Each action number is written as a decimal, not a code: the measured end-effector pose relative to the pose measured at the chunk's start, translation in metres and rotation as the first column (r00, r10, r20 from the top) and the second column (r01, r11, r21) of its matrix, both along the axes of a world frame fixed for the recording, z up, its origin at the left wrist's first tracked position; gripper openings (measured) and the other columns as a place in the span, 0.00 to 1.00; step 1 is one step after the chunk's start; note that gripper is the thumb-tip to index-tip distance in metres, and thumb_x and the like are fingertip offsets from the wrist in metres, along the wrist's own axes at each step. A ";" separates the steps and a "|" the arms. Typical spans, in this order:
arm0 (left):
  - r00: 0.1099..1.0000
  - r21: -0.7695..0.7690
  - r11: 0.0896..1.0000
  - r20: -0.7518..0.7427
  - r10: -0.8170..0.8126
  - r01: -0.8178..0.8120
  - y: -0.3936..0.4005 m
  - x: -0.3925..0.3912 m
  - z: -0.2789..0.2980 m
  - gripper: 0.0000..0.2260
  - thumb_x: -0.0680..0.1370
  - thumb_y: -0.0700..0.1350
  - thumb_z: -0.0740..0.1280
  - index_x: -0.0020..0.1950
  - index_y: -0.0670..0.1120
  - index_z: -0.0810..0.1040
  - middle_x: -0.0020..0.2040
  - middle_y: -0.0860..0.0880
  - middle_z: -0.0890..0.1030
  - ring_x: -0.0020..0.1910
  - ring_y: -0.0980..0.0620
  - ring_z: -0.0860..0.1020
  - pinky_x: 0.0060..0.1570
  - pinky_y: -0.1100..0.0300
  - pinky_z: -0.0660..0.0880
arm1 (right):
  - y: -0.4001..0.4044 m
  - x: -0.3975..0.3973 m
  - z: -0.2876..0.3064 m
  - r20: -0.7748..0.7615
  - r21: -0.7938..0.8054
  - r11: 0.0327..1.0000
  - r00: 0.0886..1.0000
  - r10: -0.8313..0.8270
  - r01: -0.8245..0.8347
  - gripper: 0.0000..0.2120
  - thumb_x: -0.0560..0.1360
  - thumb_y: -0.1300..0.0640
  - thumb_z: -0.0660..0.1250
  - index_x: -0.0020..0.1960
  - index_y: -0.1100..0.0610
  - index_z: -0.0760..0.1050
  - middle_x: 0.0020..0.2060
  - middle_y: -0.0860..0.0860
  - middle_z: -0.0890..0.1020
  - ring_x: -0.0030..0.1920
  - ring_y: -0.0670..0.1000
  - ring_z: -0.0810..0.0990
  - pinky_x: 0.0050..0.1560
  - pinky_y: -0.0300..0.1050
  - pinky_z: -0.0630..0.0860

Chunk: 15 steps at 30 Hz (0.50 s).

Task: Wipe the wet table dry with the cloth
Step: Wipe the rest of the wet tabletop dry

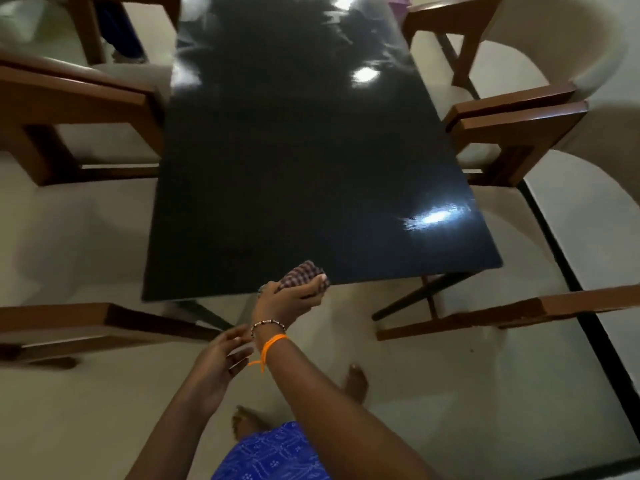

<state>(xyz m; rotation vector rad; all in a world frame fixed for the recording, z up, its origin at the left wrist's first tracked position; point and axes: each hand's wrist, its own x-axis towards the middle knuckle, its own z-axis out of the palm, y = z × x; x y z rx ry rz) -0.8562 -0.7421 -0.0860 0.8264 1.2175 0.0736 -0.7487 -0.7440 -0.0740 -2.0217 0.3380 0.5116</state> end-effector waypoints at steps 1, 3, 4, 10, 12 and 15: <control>0.998 0.018 0.998 -0.007 0.061 -0.061 0.015 -0.028 0.000 0.12 0.79 0.37 0.55 0.56 0.46 0.75 0.49 0.45 0.79 0.48 0.48 0.76 0.53 0.52 0.71 | 0.017 -0.027 0.004 -0.033 0.007 0.999 0.998 0.054 -0.054 0.43 0.72 0.63 0.67 0.77 0.55 0.42 0.74 0.59 0.49 0.70 0.59 0.62 0.64 0.51 0.70; 0.990 0.037 0.990 -0.028 0.135 -0.134 0.029 -0.052 -0.003 0.13 0.79 0.36 0.54 0.59 0.45 0.73 0.51 0.45 0.78 0.50 0.47 0.75 0.58 0.50 0.69 | 0.035 -0.054 0.007 -0.090 0.004 0.991 0.987 0.134 -0.134 0.43 0.73 0.61 0.66 0.76 0.54 0.41 0.74 0.58 0.49 0.70 0.59 0.61 0.67 0.55 0.68; 0.983 0.044 0.983 -0.040 0.181 -0.179 0.037 -0.065 -0.003 0.13 0.79 0.36 0.54 0.60 0.45 0.72 0.51 0.44 0.77 0.50 0.47 0.75 0.58 0.51 0.69 | 0.046 -0.069 0.012 -0.120 -0.006 0.983 0.976 0.184 -0.186 0.43 0.73 0.60 0.66 0.76 0.54 0.40 0.74 0.58 0.49 0.71 0.59 0.61 0.69 0.58 0.65; 0.888 0.019 0.892 -0.087 0.452 -0.452 0.052 -0.150 0.000 0.11 0.81 0.38 0.52 0.44 0.45 0.71 0.33 0.49 0.80 0.39 0.52 0.71 0.39 0.59 0.71 | 0.099 -0.174 0.043 -0.121 0.254 0.738 0.736 0.666 -0.625 0.36 0.75 0.65 0.61 0.77 0.59 0.45 0.74 0.59 0.54 0.71 0.58 0.63 0.69 0.44 0.59; 0.855 0.012 0.857 -0.072 0.514 -0.515 0.044 -0.159 0.000 0.14 0.81 0.38 0.50 0.40 0.46 0.70 0.30 0.49 0.80 0.38 0.52 0.70 0.36 0.60 0.73 | 0.103 -0.188 0.051 0.063 0.305 0.491 0.532 0.845 -0.816 0.33 0.74 0.65 0.60 0.76 0.59 0.51 0.72 0.59 0.60 0.70 0.59 0.64 0.70 0.46 0.62; 0.864 0.004 0.865 -0.050 0.501 -0.501 0.032 -0.160 -0.001 0.11 0.80 0.37 0.52 0.43 0.44 0.73 0.38 0.46 0.77 0.39 0.50 0.72 0.41 0.60 0.69 | 0.108 -0.190 0.053 0.382 0.039 0.242 0.238 0.893 -0.970 0.32 0.74 0.63 0.61 0.75 0.58 0.55 0.72 0.60 0.61 0.69 0.60 0.62 0.68 0.53 0.60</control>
